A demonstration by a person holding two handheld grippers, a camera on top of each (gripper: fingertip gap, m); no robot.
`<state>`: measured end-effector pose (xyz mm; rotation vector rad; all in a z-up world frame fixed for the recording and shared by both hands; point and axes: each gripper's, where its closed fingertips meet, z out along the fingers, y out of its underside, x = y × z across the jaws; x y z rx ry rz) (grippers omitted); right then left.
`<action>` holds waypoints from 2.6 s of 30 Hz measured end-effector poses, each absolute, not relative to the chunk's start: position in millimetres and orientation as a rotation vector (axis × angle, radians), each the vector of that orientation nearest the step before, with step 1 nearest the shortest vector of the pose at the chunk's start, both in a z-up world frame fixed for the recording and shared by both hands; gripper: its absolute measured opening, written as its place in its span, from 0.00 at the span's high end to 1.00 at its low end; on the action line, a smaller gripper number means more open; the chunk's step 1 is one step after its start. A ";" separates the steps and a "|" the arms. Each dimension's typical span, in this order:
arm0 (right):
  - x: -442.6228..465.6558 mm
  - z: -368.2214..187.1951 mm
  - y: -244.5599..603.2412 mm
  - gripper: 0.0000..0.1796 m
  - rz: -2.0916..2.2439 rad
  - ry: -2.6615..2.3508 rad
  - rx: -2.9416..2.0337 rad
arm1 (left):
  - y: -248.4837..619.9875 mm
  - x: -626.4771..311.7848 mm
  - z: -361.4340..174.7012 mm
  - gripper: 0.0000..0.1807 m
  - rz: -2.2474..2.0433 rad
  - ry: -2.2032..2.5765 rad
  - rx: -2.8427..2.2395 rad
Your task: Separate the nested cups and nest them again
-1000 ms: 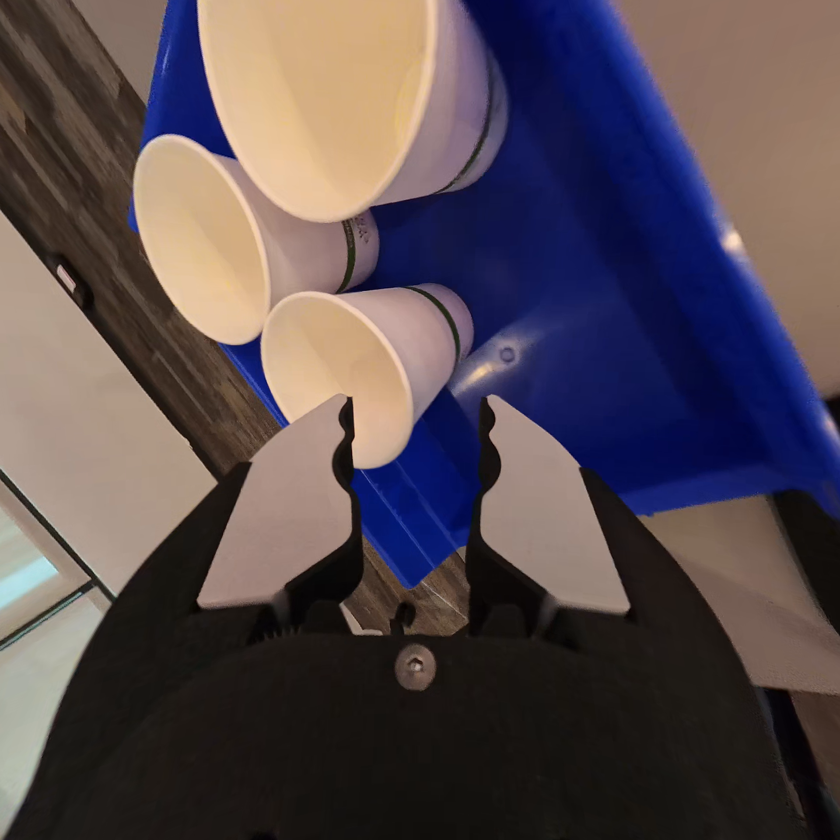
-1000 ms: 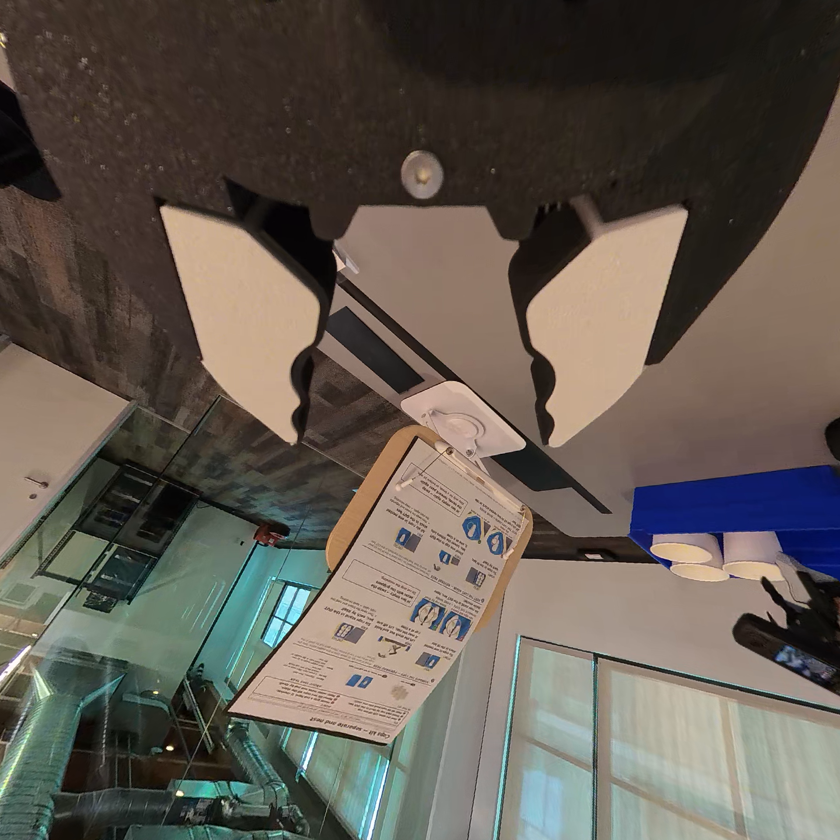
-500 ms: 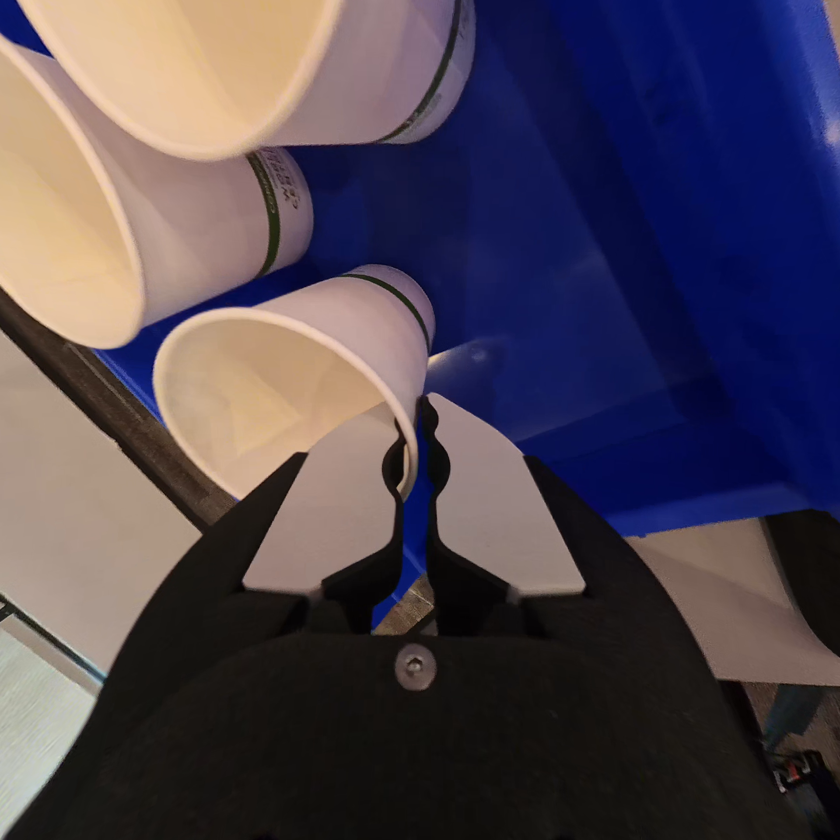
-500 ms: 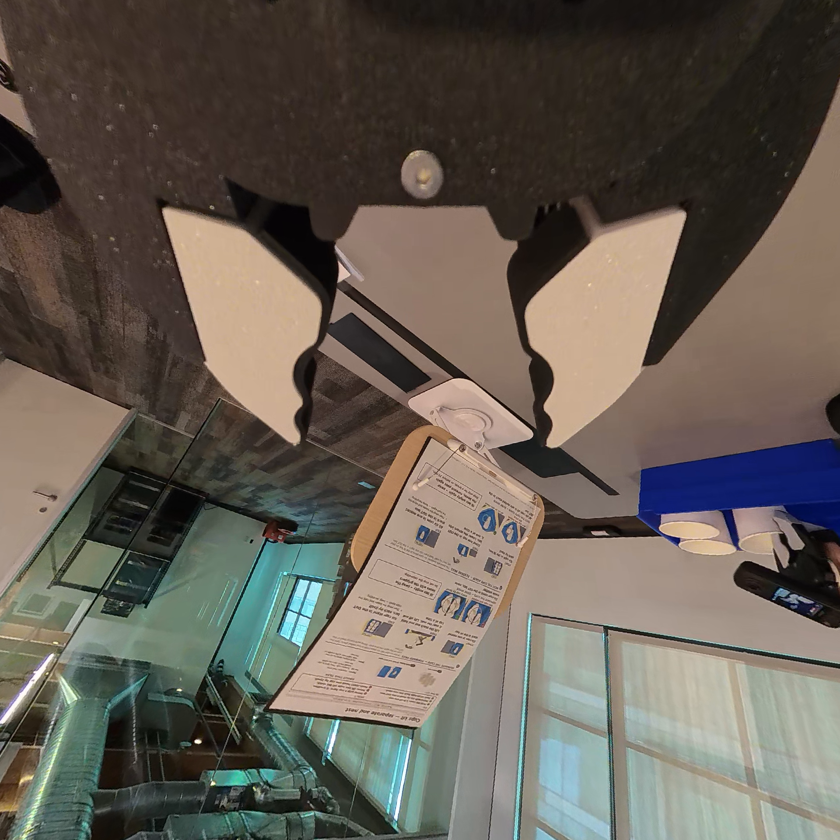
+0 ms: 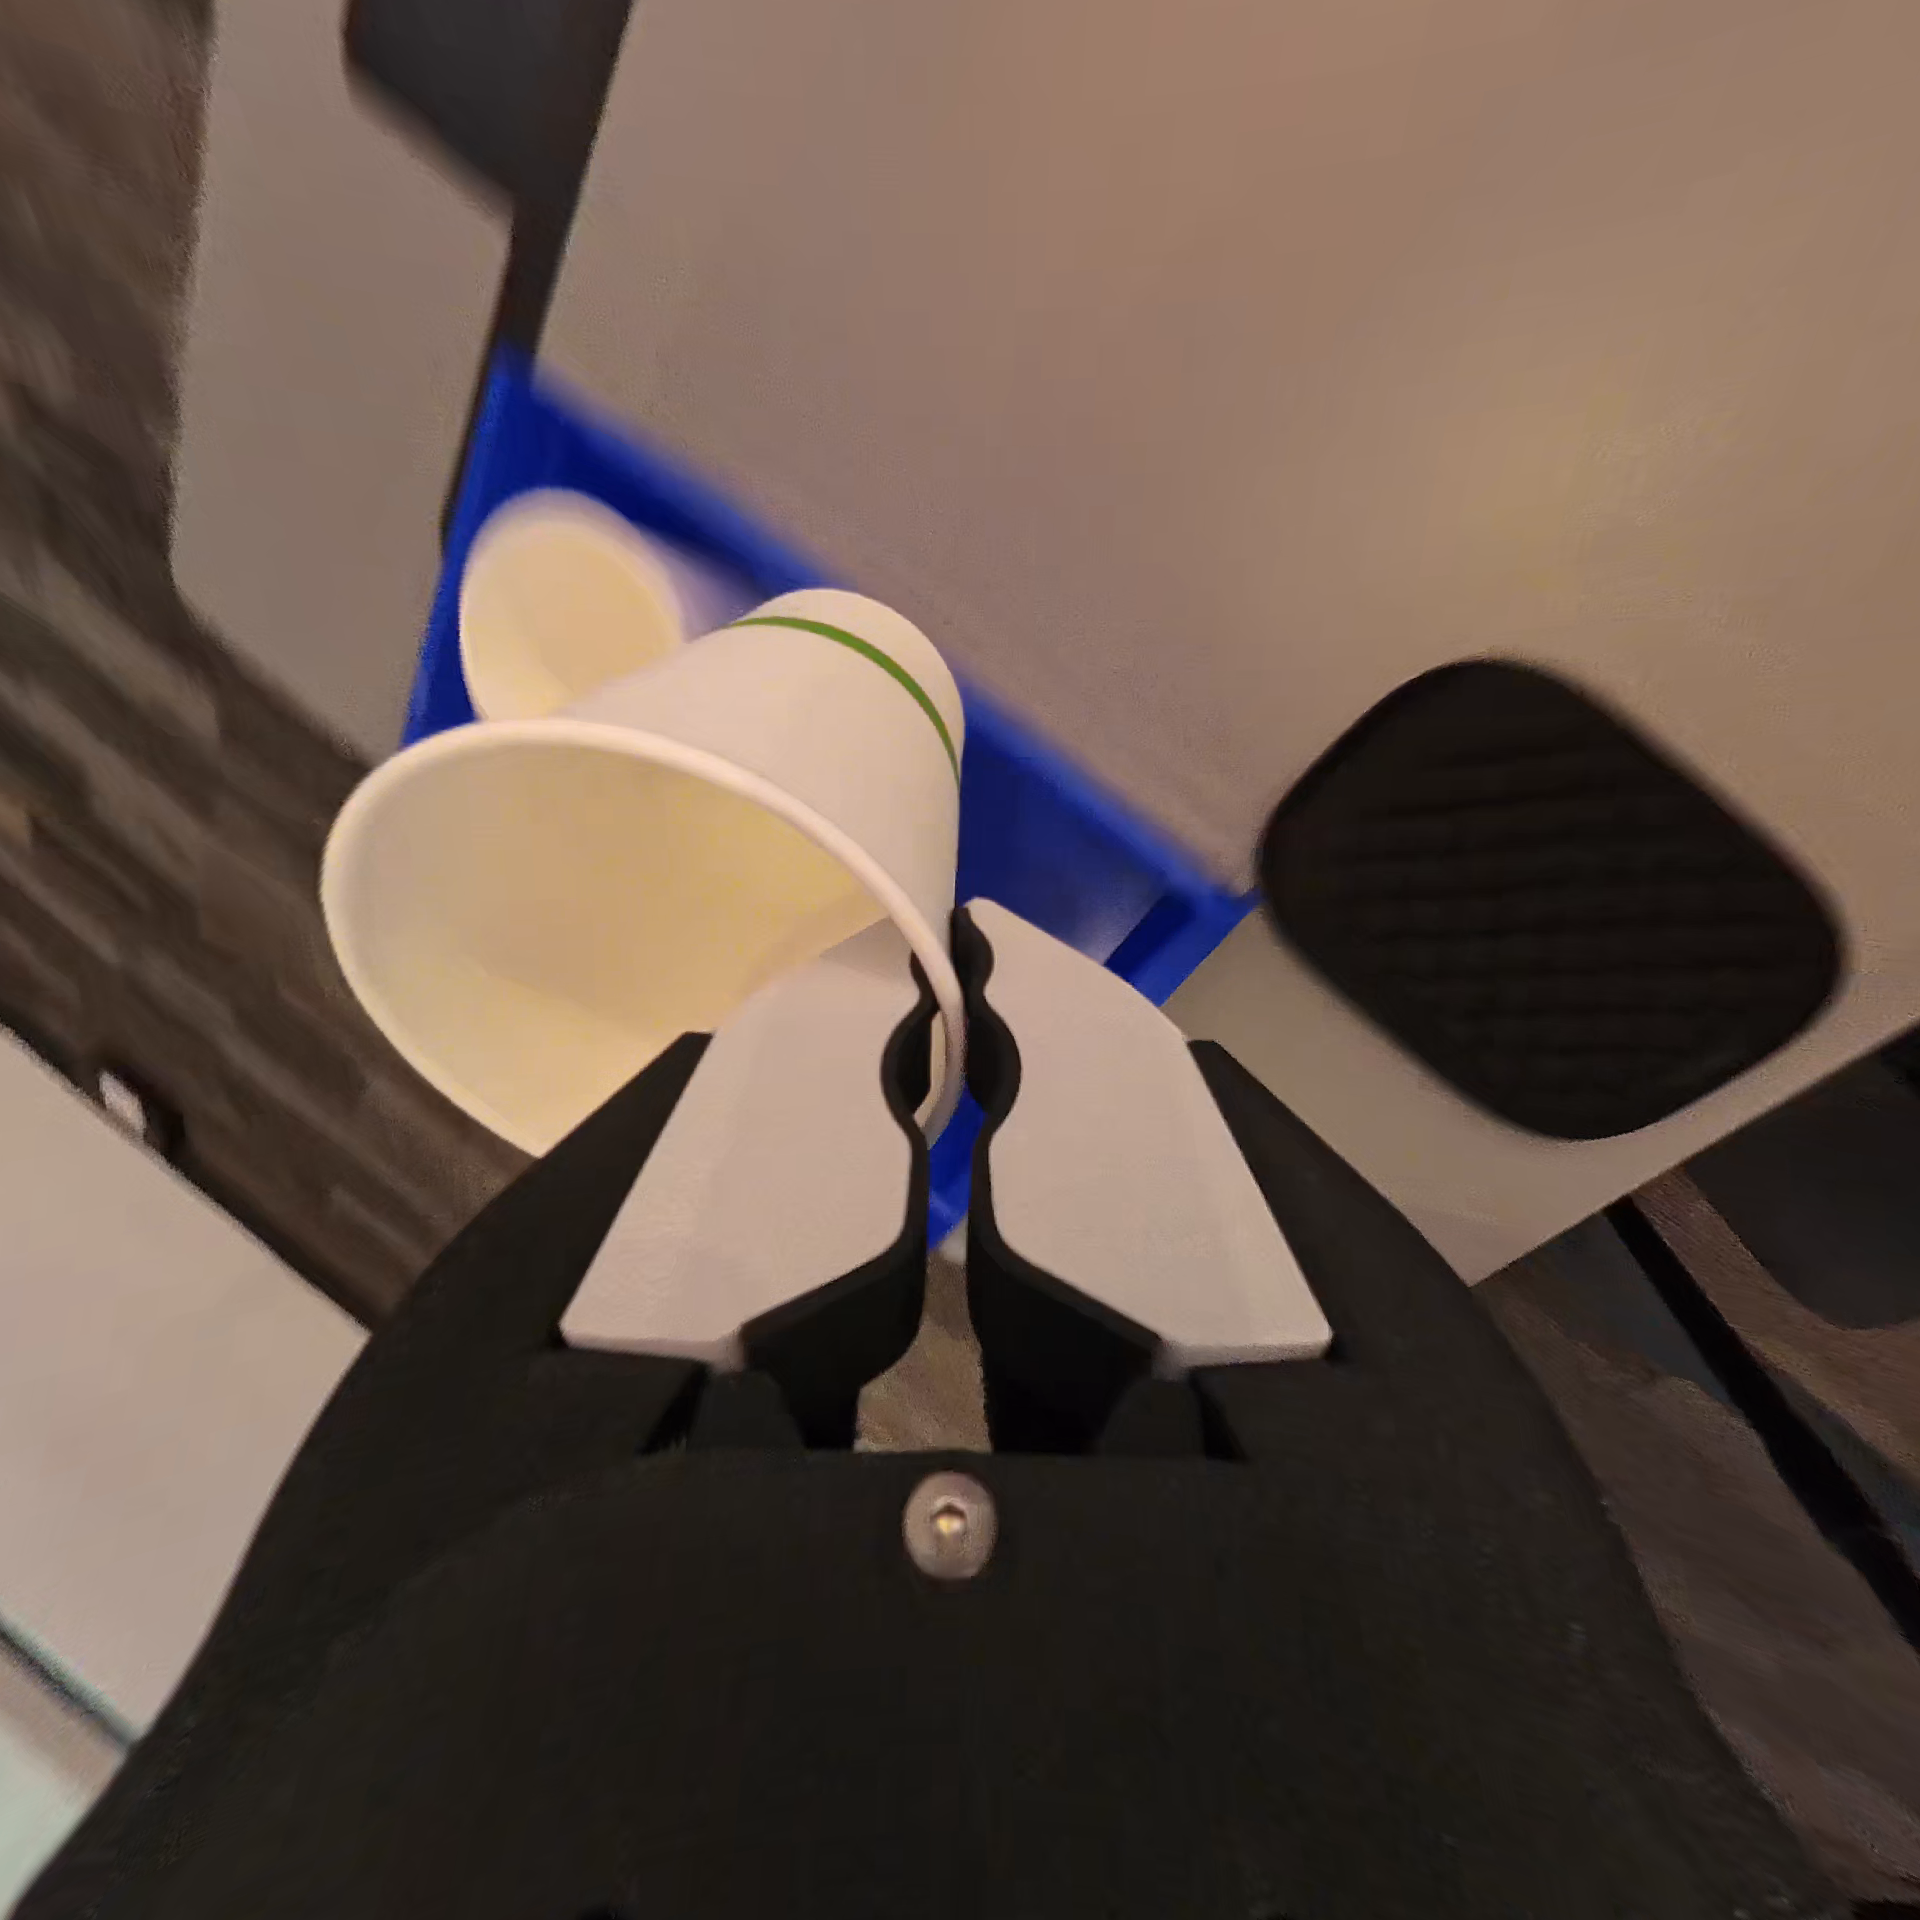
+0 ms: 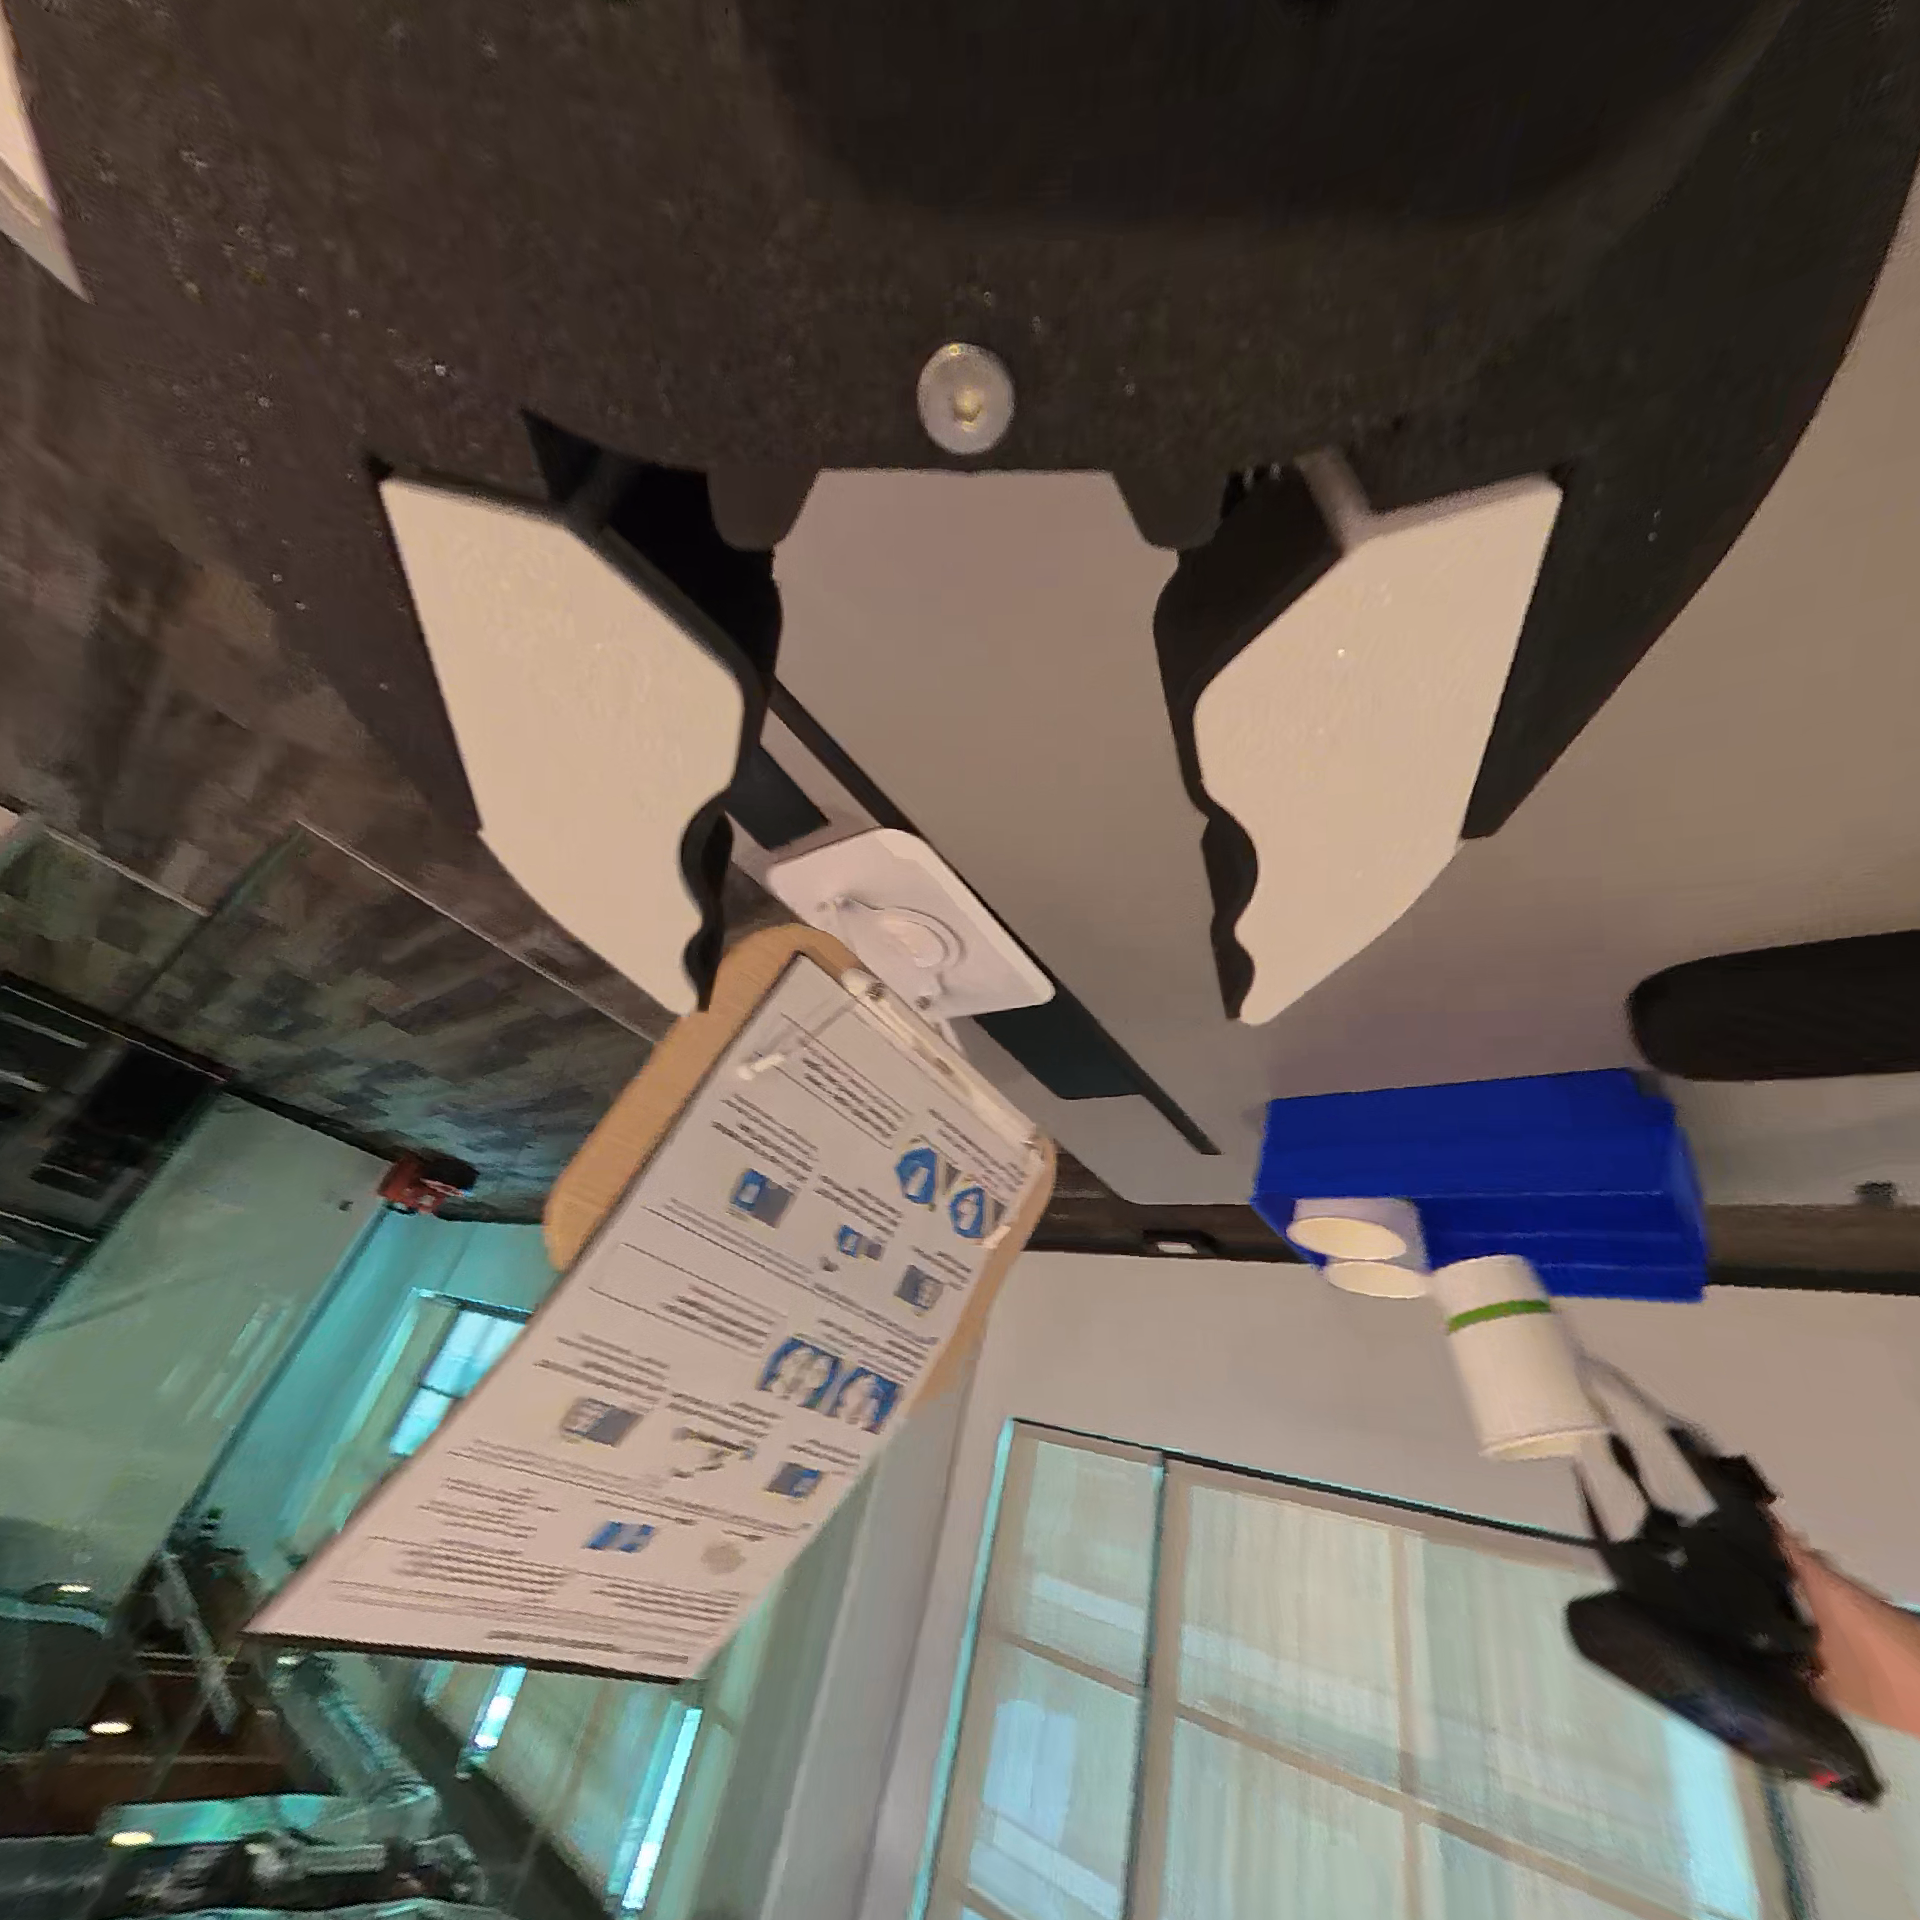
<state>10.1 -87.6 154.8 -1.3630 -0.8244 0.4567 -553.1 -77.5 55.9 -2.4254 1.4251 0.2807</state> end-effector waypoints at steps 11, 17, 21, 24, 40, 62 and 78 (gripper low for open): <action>-200.6 101.0 -170.8 0.47 1.081 -1.463 -1.277 | -181.4 -309.0 68.1 1.00 -0.054 2.160 -1.690; -236.2 74.6 -180.3 0.44 1.153 -1.533 -1.311 | -211.0 -267.2 51.6 1.00 -0.001 2.339 -1.535; -242.5 71.3 -189.5 0.45 1.256 -1.553 -1.310 | -220.9 -256.3 45.6 1.00 -0.005 2.386 -1.502; -243.4 63.6 -198.6 0.48 1.304 -1.611 -1.333 | -226.3 -253.9 40.9 1.00 -0.010 2.410 -1.490; -245.9 42.5 -203.2 0.54 1.435 -1.705 -1.352 | -234.8 -247.3 31.8 0.89 -0.053 2.410 -1.520; -71.6 128.9 -91.3 0.54 0.781 -1.051 -1.451 | -157.8 -319.9 100.0 0.65 0.004 1.775 -1.678; 274.9 79.5 -41.9 0.54 0.031 0.036 -1.480 | -152.3 -333.4 78.4 0.67 0.059 1.813 -1.753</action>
